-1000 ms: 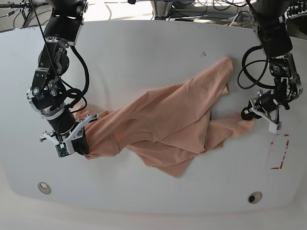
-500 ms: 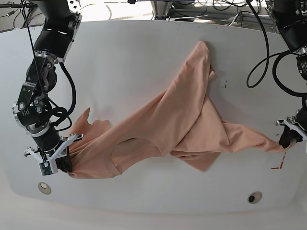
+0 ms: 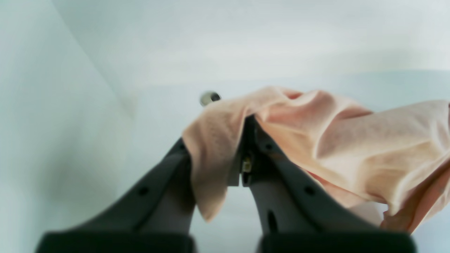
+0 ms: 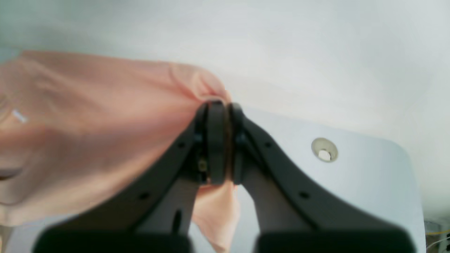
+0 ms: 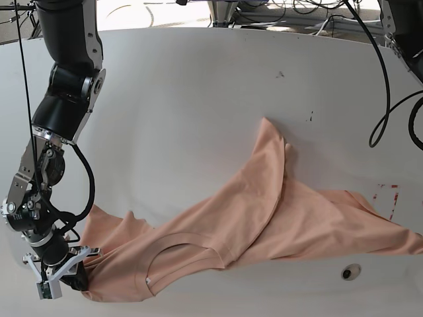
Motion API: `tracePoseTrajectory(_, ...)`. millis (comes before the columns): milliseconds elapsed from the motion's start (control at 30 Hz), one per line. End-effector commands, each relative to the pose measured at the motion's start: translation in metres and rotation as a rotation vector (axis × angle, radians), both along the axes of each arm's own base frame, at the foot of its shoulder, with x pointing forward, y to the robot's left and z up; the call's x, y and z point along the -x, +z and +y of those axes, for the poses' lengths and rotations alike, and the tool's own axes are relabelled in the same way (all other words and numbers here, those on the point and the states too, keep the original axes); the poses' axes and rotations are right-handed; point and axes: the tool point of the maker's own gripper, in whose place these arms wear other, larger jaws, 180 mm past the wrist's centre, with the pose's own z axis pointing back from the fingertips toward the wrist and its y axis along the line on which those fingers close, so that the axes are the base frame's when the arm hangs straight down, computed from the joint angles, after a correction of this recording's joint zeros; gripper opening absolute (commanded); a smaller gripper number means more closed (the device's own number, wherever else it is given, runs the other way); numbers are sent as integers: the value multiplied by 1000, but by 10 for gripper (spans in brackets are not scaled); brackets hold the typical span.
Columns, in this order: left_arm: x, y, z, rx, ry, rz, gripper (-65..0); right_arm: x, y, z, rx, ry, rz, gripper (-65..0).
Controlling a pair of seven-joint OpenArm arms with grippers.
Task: Fold the T-shirt properly
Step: 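Lift the shirt with both grippers and stretch it between them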
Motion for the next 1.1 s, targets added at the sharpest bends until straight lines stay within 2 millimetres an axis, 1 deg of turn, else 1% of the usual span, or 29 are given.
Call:
tracePoseTrajectory(0,4,55,8,-40,16,-139,-650,-13,55,-9,-19,-9,-115,-650)
tracePoseTrajectory(133,9,97,15,-70,35,-229,-650,-25,94,-12,-47,-8,-167,-650)
tracePoseTrajectory(200,13,119,19,-76,45,-277,-650,-28,112,-18,-54,-14,-188,-650)
tracePoseTrajectory(267,15,135,24,-75,56,-301,-650,-31,132,-21,-58,-16,-214,-650)
tracePoseTrajectory(300,16,142,28,-75,63,-309,-650,-32,138,-21,-57,-15,-220,-650)
tracePoseTrajectory(333,18,154,33,-76,73,-322,-650,-35,147,-18,-47,-8,-226,-650)
tracePoseTrajectory(400,21,168,39,-70,83,-341,-650,-38,159,-13,-29,4,-232,-650)
tracePoseTrajectory(433,21,176,43,-60,88,-349,-650,-39,169,-11,-17,8,-244,-650)
tracePoseTrajectory(500,21,186,49,-41,92,-364,-650,-37,184,-11,5,11,-263,-650)
tracePoseTrajectory(633,24,198,64,-19,112,-375,-650,-36,201,-5,31,21,-289,-650)
tracePoseTrajectory(700,26,200,66,-15,115,-379,-650,-35,205,-3,33,25,-296,-650)
tracePoseTrajectory(967,26,199,66,-16,114,-377,-650,-36,202,-5,33,22,-290,-650)
tracePoseTrajectory(1033,24,193,67,-14,116,-363,-650,-36,198,-6,34,20,-282,-650)
tracePoseTrajectory(1067,23,188,67,-16,116,-348,-650,-37,191,-7,35,19,-270,-650)
